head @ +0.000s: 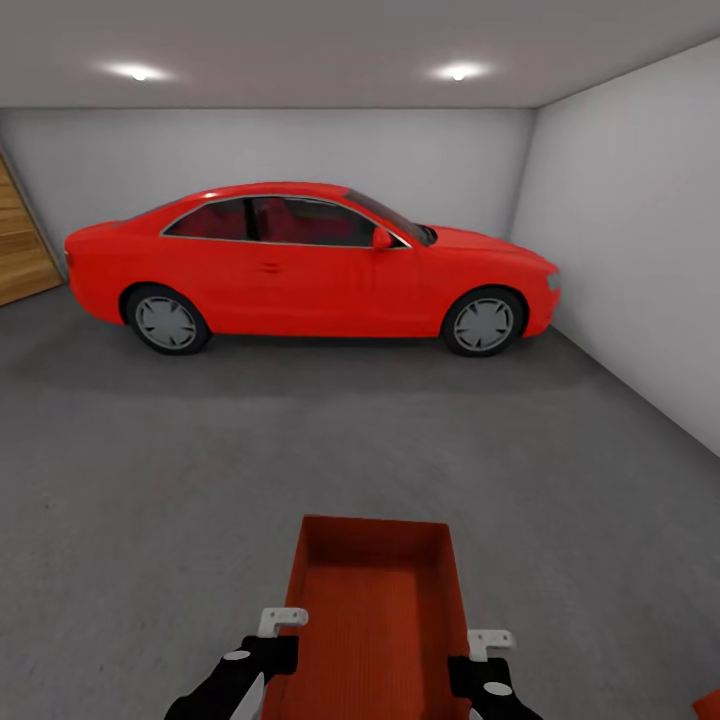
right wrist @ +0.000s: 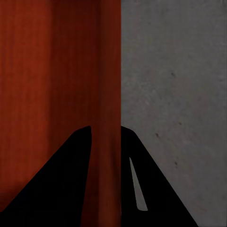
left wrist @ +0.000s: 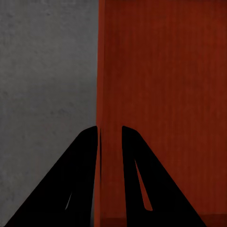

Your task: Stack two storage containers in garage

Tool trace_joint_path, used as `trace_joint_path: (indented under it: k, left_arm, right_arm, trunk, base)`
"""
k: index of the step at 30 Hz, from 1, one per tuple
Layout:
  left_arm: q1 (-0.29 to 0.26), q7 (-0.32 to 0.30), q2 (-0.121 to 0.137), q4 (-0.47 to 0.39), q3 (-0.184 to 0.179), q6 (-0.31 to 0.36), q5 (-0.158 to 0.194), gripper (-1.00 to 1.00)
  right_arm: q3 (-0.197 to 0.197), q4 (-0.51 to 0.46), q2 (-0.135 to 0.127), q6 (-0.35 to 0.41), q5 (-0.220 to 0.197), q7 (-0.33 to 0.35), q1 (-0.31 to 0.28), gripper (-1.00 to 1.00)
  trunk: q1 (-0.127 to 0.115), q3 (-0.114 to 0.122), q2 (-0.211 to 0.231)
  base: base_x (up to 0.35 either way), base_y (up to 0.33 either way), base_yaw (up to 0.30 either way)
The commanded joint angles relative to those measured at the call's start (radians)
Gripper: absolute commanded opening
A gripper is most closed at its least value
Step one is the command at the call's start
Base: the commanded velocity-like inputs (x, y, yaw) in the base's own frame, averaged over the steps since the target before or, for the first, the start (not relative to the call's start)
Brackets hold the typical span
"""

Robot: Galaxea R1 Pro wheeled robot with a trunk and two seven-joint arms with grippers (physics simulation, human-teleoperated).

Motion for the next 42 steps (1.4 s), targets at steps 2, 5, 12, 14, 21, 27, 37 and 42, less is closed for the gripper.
trace_joint_path:
  k: [2, 5, 12, 14, 21, 27, 37, 42]
  left_arm:
    - [0.0, 0.009, 0.006, -0.001, 0.005, 0.007, -0.015, -1.0]
    - [0.0, 0.009, 0.006, -0.001, 0.005, 0.007, -0.015, -1.0]
    - [0.0, 0.009, 0.006, -0.003, 0.006, 0.0, -0.015, -1.0]
    - [0.0, 0.009, 0.006, -0.003, 0.006, -0.002, -0.016, -1.0]
    - [0.0, 0.009, 0.006, -0.004, 0.006, -0.002, -0.016, -1.0]
    - [0.0, 0.009, 0.006, -0.004, 0.006, 0.0, -0.016, -1.0]
    - [0.0, 0.009, 0.006, -0.002, 0.005, 0.005, -0.016, -1.0]
    - [0.0, 0.009, 0.006, -0.003, 0.005, 0.001, -0.016, -1.0]
  right_arm:
    - [-0.003, -0.002, -0.015, -0.003, 0.009, -0.016, -0.001, -1.0]
    - [-0.003, -0.002, -0.015, -0.003, 0.009, -0.016, -0.001, -1.0]
    - [-0.003, -0.002, -0.015, -0.003, 0.009, -0.016, -0.001, -1.0]
    - [-0.003, -0.002, -0.015, -0.003, 0.009, -0.016, -0.001, -1.0]
    - [-0.003, -0.002, -0.015, -0.003, 0.009, -0.016, -0.001, -1.0]
    - [-0.003, -0.002, -0.015, -0.003, 0.009, -0.016, -0.001, -1.0]
    - [-0.003, -0.002, -0.015, -0.003, 0.009, -0.016, -0.001, -1.0]
    - [-0.003, -0.002, -0.012, -0.003, 0.009, -0.018, -0.001, -1.0]
  trunk:
    - [0.001, -0.002, -0.001]
    - [0.001, -0.002, -0.001]
    - [0.001, -0.002, -0.001]
    - [0.001, -0.002, -0.001]
    - [0.001, -0.002, -0.001]
    - [0.001, -0.002, -0.001]
    - [0.001, -0.002, -0.001]
    - [0.001, -0.002, -0.001]
  base:
    - [0.322, 0.0, 0.0]
    - [0.322, 0.0, 0.0]
    - [0.286, 0.0, 0.0]
    - [0.07, 0.0, 0.0]
    - [0.012, 0.0, 0.0]
    - [0.01, 0.0, 0.0]
    - [0.276, 0.069, 0.0]
    - [0.289, 0.042, -0.126]
